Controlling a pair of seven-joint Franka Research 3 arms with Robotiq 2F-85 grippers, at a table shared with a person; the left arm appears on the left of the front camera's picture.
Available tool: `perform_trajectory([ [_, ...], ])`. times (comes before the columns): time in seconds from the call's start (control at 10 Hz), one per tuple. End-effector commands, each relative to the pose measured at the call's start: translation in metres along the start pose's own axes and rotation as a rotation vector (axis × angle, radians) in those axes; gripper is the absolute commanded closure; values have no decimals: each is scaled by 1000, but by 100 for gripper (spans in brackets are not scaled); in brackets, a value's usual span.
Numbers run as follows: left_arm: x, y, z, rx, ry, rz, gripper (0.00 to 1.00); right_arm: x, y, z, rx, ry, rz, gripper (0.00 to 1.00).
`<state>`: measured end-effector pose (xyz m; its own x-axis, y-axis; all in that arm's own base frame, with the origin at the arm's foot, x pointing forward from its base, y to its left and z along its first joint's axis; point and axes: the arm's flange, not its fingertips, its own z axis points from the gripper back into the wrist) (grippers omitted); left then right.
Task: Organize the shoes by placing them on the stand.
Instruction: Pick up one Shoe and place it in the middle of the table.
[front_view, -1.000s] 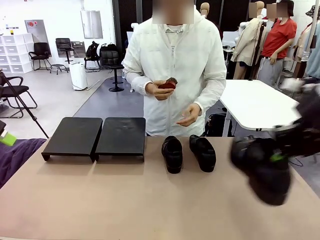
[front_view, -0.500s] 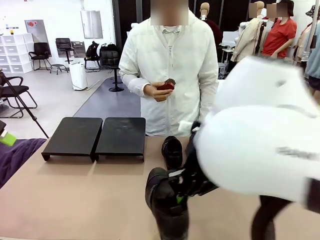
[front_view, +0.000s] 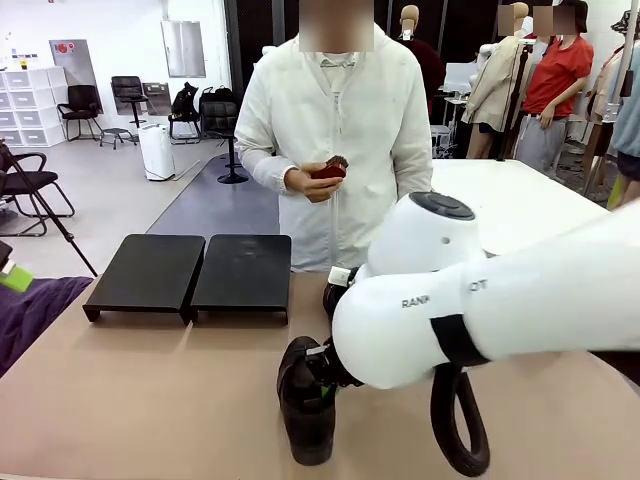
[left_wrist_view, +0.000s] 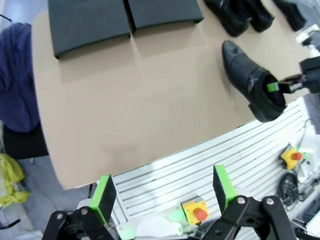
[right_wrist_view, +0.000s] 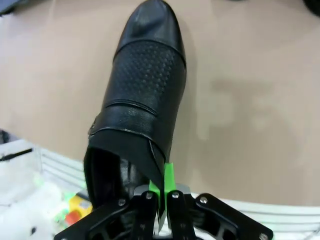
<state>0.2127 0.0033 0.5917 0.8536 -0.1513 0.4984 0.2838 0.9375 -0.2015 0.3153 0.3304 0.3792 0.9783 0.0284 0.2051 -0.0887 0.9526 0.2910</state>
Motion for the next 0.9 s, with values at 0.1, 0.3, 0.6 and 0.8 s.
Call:
perform_trajectory([
  [0.1,-1,0,1,-11,1,-3,0,25,9,-25,7,-51,-63,100],
  [0.3,-1,0,1,-11,1,-3,0,30,4,-35,-45,-93,-78,100],
  [0.6,-1,0,1,-11,1,-3,0,34,-1,-37,-36,-65,-85,0],
  [0.8,-1,0,1,-11,1,-3,0,34,-5,-21,6,-40,-89,0],
])
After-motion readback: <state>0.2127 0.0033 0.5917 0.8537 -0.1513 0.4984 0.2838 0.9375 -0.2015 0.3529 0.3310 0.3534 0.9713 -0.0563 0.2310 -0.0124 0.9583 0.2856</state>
